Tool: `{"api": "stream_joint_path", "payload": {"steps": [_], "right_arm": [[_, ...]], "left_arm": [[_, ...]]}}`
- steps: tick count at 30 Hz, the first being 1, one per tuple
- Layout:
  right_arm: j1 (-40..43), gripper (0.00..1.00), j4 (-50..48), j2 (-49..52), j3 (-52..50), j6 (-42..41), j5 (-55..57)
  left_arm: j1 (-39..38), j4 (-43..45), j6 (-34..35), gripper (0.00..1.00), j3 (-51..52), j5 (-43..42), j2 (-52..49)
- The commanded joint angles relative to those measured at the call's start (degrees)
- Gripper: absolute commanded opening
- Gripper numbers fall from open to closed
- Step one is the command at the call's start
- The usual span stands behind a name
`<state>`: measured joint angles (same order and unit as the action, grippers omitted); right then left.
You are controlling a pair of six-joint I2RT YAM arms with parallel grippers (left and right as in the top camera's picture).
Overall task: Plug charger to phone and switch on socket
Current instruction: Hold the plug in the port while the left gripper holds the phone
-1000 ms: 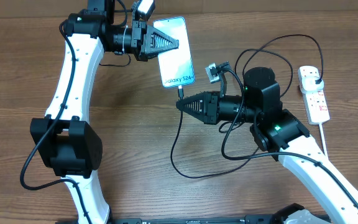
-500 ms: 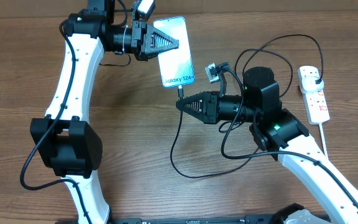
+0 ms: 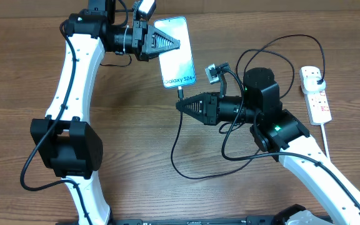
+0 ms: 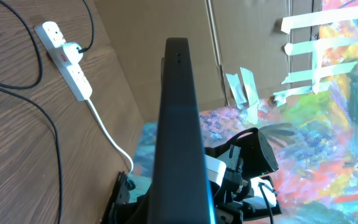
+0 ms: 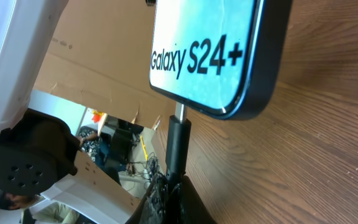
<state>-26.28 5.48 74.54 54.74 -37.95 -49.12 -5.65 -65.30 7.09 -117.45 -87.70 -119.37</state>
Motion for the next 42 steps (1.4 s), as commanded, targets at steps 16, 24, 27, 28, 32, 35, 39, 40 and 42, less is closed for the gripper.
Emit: {"api": "stream_joint_path", "payload": {"steps": [16, 24, 27, 28, 32, 35, 39, 40, 42], "right_arm": [[1.3, 0.04, -0.7, 0.3, 0.0, -0.2, 1.1], [2.4, 0.04, -0.7, 0.3, 0.0, -0.2, 1.0], [2.4, 0.04, -0.7, 0.3, 0.0, -0.2, 1.0], [2.4, 0.04, -0.7, 0.3, 0.0, -0.2, 1.0], [2.4, 0.04, -0.7, 0.3, 0.0, -0.1, 1.0], [2.4, 0.04, -0.7, 0.3, 0.0, -0.1, 1.0], [2.7, 0.04, 0.0, 0.3, 0.0, 0.3, 1.1], [3.0, 0.04, 0.3, 0.3, 0.0, 0.3, 1.0], [3.5, 0.04, 1.0, 0.3, 0.0, 0.4, 1.0]], "left_arm": [[-0.5, -0.1, -0.9, 0.04, -0.3, -3.0, 1.7], [-0.5, -0.1, -0.8, 0.04, -0.3, -3.0, 1.7], [-0.5, -0.1, -0.9, 0.04, -0.3, -3.0, 1.7], [-0.5, -0.1, -0.9, 0.04, -0.3, -3.0, 1.7], [-0.5, -0.4, -0.9, 0.04, -0.3, -3.0, 1.7], [-0.5, -0.4, -0.9, 0.05, -0.3, -3.0, 1.7], [-0.5, -0.4, -0.9, 0.04, -0.3, -3.0, 1.7], [-0.5, -0.4, -0.9, 0.04, -0.3, -3.0, 1.7], [-0.5, -0.4, -0.9, 0.04, -0.3, -3.0, 1.7]]}}
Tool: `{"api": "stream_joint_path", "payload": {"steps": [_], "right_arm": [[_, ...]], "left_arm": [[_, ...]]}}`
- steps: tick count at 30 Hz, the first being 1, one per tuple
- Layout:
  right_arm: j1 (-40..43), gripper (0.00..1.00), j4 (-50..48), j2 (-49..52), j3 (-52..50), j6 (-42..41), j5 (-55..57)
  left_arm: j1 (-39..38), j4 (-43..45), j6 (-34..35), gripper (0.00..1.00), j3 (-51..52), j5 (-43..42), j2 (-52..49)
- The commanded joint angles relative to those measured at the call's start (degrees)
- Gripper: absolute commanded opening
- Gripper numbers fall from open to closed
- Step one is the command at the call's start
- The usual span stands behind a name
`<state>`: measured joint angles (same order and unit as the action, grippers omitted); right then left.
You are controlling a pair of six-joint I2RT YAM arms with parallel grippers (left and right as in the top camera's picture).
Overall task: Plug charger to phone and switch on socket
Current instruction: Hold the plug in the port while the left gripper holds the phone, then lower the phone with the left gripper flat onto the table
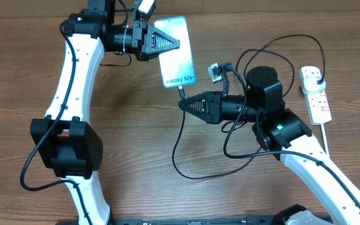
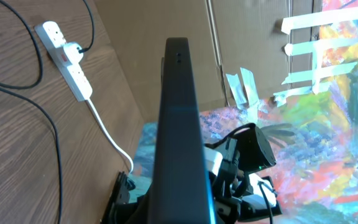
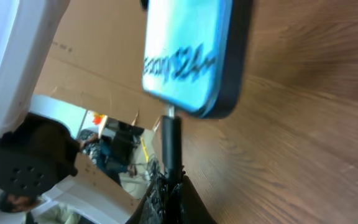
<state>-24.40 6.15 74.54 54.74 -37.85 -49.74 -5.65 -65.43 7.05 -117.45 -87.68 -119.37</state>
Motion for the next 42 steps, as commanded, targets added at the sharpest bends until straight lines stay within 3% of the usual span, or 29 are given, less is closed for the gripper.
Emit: {"api": "stream_joint_path", "payload": {"steps": [1, 42], "right_arm": [[1.9, 0.04, 0.5, 0.3, 0.0, 0.4, 1.6], [0.3, 0.04, -5.3, 0.3, 0.0, -1.4, 2.1]], "left_arm": [[-0.5, -0.3, -0.8, 0.04, -0.3, -3.0, 1.7], [-2.7, -0.3, -1.0, 0.04, -0.3, -2.2, 1.7]]}}
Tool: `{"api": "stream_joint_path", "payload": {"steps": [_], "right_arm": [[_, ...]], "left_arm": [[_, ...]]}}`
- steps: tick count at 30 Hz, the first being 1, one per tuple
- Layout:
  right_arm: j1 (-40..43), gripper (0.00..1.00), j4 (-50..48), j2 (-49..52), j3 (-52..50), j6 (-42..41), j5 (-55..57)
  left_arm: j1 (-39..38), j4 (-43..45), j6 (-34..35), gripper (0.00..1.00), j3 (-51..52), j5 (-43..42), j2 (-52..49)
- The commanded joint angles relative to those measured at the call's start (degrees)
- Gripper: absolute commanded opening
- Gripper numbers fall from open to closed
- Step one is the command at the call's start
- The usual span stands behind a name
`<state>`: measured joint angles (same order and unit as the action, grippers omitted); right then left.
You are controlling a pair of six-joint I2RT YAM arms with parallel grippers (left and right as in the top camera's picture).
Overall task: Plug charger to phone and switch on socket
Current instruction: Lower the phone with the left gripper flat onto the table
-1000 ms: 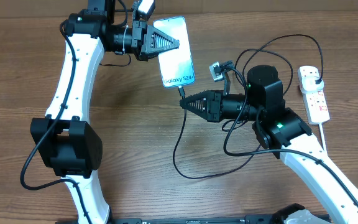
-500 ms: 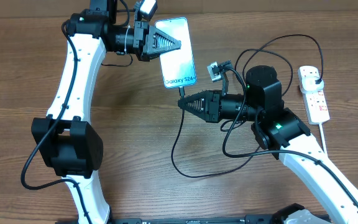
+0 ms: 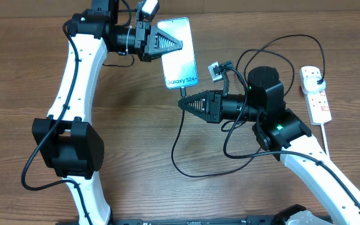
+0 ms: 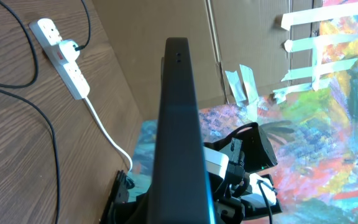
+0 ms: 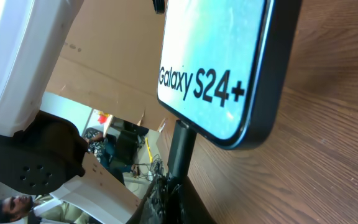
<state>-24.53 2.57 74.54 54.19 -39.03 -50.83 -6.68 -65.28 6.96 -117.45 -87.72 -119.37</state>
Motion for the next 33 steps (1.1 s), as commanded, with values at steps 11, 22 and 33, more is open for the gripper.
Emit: {"api": "stream_joint_path", "payload": {"steps": [11, 22, 33], "right_arm": [[0.8, 0.25, 3.8, 0.3, 0.5, 1.6, 1.9], [1.5, 0.52, 11.9, 0.3, 0.5, 5.0, 1.3], [1.8, 0.57, 23.5, 0.3, 0.5, 6.1, 8.8]], "left_arm": [[-1.4, -0.5, -1.0, 0.04, -0.3, 2.2, 1.7], [-1.4, -6.1, -5.0, 0.04, 2.0, 28.3, 1.6], [-0.3, -0.8, -6.6, 0.04, 17.6, 37.0, 1.5]]}}
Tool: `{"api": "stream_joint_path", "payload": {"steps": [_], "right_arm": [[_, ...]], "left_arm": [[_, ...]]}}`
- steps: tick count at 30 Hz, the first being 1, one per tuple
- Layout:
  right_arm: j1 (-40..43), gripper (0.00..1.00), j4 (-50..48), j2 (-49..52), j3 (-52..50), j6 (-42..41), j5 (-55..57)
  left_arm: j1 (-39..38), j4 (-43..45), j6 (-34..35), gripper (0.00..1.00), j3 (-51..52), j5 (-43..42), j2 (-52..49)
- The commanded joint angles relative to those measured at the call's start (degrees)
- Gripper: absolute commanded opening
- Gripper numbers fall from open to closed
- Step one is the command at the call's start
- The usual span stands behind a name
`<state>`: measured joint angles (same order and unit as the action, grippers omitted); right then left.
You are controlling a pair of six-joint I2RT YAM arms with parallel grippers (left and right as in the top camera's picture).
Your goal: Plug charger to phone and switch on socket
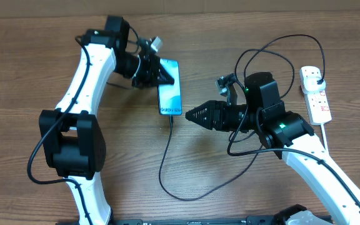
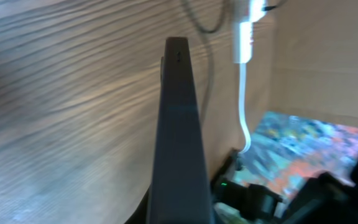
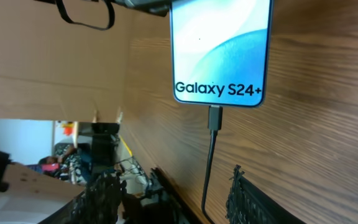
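Observation:
The phone, its blue screen reading "Galaxy S24+", is low over the table with my left gripper shut on its top end. In the left wrist view the phone shows edge-on, between that gripper's fingers. The black charger plug sits in the phone's bottom port, and its cable trails toward me. My right gripper is open to the right of the plug, and in its own view the gripper has only cable between its fingers. The white power strip lies at the far right.
The black cable loops across the table behind the right arm to the adapter plugged into the strip. The strip's white lead runs toward the front edge. The strip also shows in the left wrist view.
The phone has moved down and forward toward the table's middle, still in my left gripper. My right gripper has opened, let go of the plug and backed off; the plug stays in the phone.
At first the left gripper held the phone up at the back, and the right gripper was shut on the plug just under the phone's bottom edge. The plug stayed at the port through the two later moments. Now it is seated, the right gripper is open and the phone is lower.

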<state>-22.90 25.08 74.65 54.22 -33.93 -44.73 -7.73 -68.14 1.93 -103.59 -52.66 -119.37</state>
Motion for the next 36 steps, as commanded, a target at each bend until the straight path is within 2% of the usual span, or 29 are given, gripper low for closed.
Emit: {"api": "stream_joint_path", "payload": {"steps": [1, 12, 27, 36], "right_arm": [[0.1, 0.57, 1.4, 0.2, 0.5, 1.1, 2.7], [0.1, 0.57, 2.8, 0.2, 0.5, 1.2, 3.3], [0.1, 0.57, 4.4, 0.2, 0.5, 1.2, 4.2], [0.1, 0.57, 4.5, 0.2, 0.5, 1.2, 4.2]], "left_arm": [[1.0, 3.3, -1.5, 0.04, 5.2, 2.0, 1.5], [3.6, 13.7, -2.0, 0.04, 17.1, 2.1, 1.0], [3.6, 14.0, -2.0, 0.04, 17.3, 2.0, -6.3], [3.6, 13.8, -1.9, 0.04, 17.3, 1.8, -7.0]]}}
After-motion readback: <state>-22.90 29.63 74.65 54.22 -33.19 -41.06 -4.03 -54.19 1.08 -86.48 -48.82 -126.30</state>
